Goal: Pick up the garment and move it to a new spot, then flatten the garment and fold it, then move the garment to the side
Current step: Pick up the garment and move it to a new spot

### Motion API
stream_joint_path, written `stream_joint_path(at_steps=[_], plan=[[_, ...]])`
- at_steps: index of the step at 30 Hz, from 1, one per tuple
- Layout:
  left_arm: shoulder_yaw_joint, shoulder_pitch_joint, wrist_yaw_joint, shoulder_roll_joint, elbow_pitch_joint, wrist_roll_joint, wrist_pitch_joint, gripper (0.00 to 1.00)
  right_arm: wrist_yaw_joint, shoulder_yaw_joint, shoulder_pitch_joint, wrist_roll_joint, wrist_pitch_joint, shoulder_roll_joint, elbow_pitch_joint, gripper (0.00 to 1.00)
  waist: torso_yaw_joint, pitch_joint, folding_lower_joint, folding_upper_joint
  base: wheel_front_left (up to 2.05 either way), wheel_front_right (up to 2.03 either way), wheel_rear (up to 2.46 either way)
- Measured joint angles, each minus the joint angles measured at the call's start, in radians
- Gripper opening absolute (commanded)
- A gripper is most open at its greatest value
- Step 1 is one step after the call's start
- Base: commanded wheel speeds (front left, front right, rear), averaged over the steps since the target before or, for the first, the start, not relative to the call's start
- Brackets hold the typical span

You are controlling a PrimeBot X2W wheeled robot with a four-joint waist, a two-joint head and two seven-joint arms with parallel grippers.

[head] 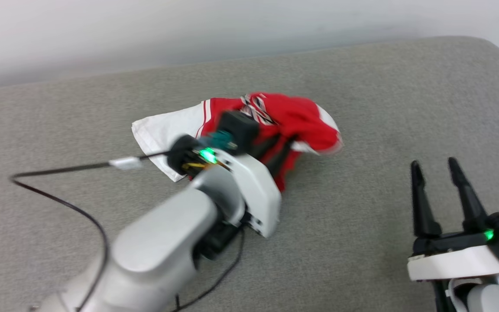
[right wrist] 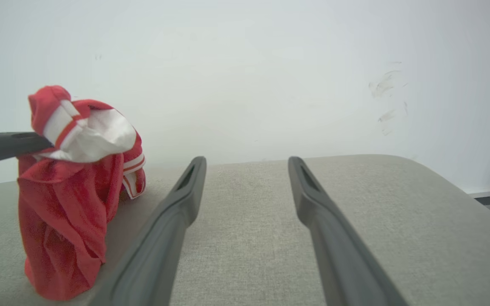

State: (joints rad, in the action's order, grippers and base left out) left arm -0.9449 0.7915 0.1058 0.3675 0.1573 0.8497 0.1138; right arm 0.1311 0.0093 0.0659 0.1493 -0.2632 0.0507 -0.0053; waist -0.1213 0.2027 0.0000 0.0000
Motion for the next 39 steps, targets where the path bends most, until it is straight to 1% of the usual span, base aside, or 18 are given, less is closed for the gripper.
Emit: stream_joint_path(at_steps=[2, 4, 5, 6, 8, 10, 13, 16, 18, 20, 23, 26, 29, 33, 35, 37, 39], plan=[[-0.04, -0.005, -0.009, -0.057, 0.049, -0.017, -0.012, 0.0, 0.0, -0.028, 0.007, 0.008, 0.0, 0.0, -0.004, 1.0, -0.019, 0.008, 0.0, 0.0, 0.0, 0.0, 0.0], [-0.074, -0.016, -0.028, -0.112, 0.102, -0.021, -0.023, 0.0, 0.0, -0.05, 0.014, 0.018, 0.0, 0.0, -0.007, 1.0, -0.036, 0.015, 0.0, 0.0, 0.0, 0.0, 0.0], [-0.093, -0.021, -0.037, -0.137, 0.127, -0.026, -0.033, 0.49, 0.0, -0.057, 0.017, 0.022, 0.0, 0.0, -0.007, 1.0, -0.043, 0.018, 0.0, 0.0, 0.0, 0.0, 0.0], [-0.111, -0.025, -0.046, -0.16, 0.156, -0.036, -0.039, 1.0, 0.0, -0.061, 0.018, 0.026, 0.0, 0.0, -0.008, 1.0, -0.049, 0.022, 0.0, 0.0, 0.0, 0.0, 0.0], [-0.145, -0.031, -0.071, -0.195, 0.206, -0.047, -0.048, 1.0, 0.0, -0.063, 0.018, 0.026, 0.0, 0.0, -0.008, 1.0, -0.056, 0.027, 0.0, 0.0, 0.0, 0.0, 0.0], [-0.176, -0.035, -0.09, -0.214, 0.246, -0.068, -0.067, 1.0, 0.0, -0.063, 0.018, 0.026, 0.0, 0.0, -0.007, 1.0, -0.057, 0.028, 0.0, 0.0, 0.0, 0.0, 0.0], [-0.178, -0.056, -0.106, -0.237, 0.282, -0.063, -0.112, 1.0, 0.0, -0.06, 0.017, 0.026, 0.0, 0.0, -0.003, 1.0, -0.045, 0.023, 0.0, 0.0, 0.0, 0.0, 0.0], [-0.167, -0.064, -0.105, -0.236, 0.305, -0.07, -0.169, 1.0, 0.0, -0.053, 0.012, 0.024, 0.0, 0.0, 0.005, 1.0, -0.026, 0.01, 0.0, 0.0, 0.0, 0.0, 0.0], [-0.14, -0.065, -0.096, -0.226, 0.31, -0.07, -0.215, 1.0, 0.0, -0.049, 0.005, 0.017, 0.0, 0.0, 0.009, 1.0, -0.012, -0.004, 0.0, 0.0, 0.0, 0.0, 0.0], [-0.11, -0.064, -0.086, -0.207, 0.312, -0.071, -0.263, 1.0, 0.0, -0.048, -0.001, 0.009, 0.0, 0.0, 0.012, 1.0, 0.003, -0.022, 0.0, 0.0, 0.0, 0.0, 0.0], [-0.048, -0.064, -0.055, -0.161, 0.305, -0.069, -0.329, 1.0, 0.0, -0.05, -0.01, 0.0, 0.0, 0.0, 0.014, 1.0, 0.029, -0.052, 0.0, 0.0, 0.0, 0.0, 0.0], [0.024, -0.067, -0.016, -0.093, 0.282, -0.077, -0.363, 1.0, 0.0, -0.049, -0.024, -0.003, 0.0, 0.0, 0.013, 1.0, 0.056, -0.084, 0.0, 0.0, 0.0, 0.0, 0.0], [0.103, -0.104, 0.02, -0.022, 0.233, -0.092, -0.374, 1.0, 0.0, -0.049, -0.037, -0.01, 0.0, 0.0, 0.012, 1.0, 0.083, -0.114, 0.0, 0.0, 0.0, 0.0, 0.0], [0.23, -0.232, 0.037, 0.047, 0.119, -0.1, -0.375, 1.0, 0.0, -0.042, -0.057, -0.014, 0.0, 0.0, 0.002, 1.0, 0.116, -0.15, 0.0, 0.0, 0.0, 0.0, 0.0], [0.289, -0.318, 0.052, 0.073, 0.06, -0.128, -0.377, 1.0, 0.0, -0.042, -0.069, -0.017, 0.0, 0.0, -0.004, 1.0, 0.129, -0.164, 0.0, 0.0, 0.0, 0.0, 0.0], [0.346, -0.411, 0.063, 0.085, 0.003, -0.152, -0.377, 1.0, 0.0, -0.042, -0.077, -0.017, 0.0, 0.0, -0.012, 1.0, 0.141, -0.174, 0.0, 0.0, 0.0, 0.0, 0.0], [0.394, -0.503, 0.066, 0.084, -0.054, -0.18, -0.377, 1.0, 0.0, -0.039, -0.084, -0.018, 0.0, 0.0, -0.019, 1.0, 0.149, -0.182, 0.0, 0.0, 0.0, 0.0, 0.0]])
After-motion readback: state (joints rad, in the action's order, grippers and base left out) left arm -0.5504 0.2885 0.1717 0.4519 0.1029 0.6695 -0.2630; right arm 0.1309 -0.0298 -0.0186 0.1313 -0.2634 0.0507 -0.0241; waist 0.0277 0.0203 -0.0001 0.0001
